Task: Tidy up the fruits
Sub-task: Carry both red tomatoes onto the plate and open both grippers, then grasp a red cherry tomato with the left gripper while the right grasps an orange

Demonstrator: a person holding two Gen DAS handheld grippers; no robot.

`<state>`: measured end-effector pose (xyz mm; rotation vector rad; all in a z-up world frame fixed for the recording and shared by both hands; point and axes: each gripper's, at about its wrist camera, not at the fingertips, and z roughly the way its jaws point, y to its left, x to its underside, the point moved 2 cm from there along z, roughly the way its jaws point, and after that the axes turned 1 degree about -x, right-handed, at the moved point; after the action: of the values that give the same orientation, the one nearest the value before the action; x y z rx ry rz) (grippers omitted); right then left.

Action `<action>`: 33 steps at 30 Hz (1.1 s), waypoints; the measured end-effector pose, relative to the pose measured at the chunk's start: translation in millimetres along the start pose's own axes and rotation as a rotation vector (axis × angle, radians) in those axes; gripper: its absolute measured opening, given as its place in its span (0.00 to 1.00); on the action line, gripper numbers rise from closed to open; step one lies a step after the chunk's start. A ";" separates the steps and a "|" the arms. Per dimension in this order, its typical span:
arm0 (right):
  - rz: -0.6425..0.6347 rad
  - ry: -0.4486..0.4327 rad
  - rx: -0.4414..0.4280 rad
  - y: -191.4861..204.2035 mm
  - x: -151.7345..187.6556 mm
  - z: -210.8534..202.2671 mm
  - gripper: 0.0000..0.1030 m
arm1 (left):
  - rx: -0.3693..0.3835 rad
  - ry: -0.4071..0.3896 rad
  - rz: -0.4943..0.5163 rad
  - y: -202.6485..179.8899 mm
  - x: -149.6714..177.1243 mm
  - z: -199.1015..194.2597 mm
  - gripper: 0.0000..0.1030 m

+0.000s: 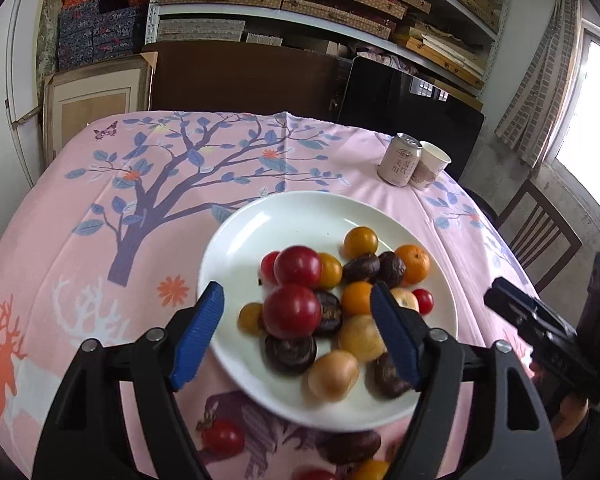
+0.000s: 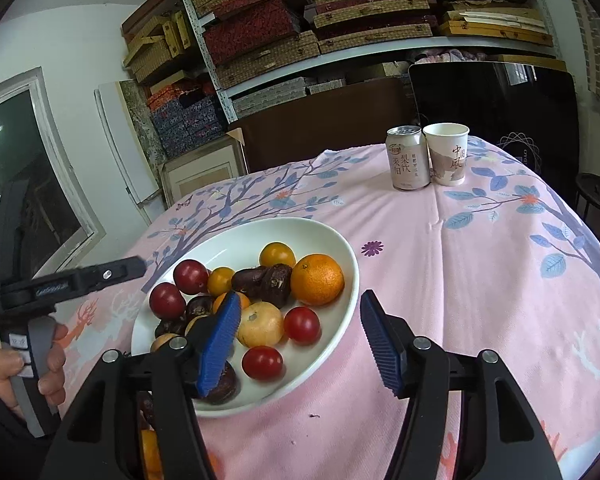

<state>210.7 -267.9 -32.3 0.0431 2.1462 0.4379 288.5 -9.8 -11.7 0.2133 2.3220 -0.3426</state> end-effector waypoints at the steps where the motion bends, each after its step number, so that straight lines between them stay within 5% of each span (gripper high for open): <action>1: 0.007 -0.006 0.000 -1.6 -0.7 -2.1 0.64 | 0.000 -0.003 0.012 1.2 10.3 -9.9 0.76; 7: 0.022 -0.008 -0.003 -3.9 -0.3 -6.2 0.65 | -0.086 0.049 0.133 8.3 72.8 -34.2 0.76; 12: 0.035 -0.009 0.018 -6.7 3.7 -13.3 0.65 | -0.140 0.119 0.115 27.7 101.4 -20.1 0.76; 33: -0.006 0.061 0.024 3.2 35.4 -28.8 0.65 | -0.140 0.090 0.105 27.7 91.2 2.8 0.76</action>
<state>166.6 -266.6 -44.3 0.0375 2.2108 0.4144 234.1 20.1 -84.2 0.2850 2.4015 -0.1197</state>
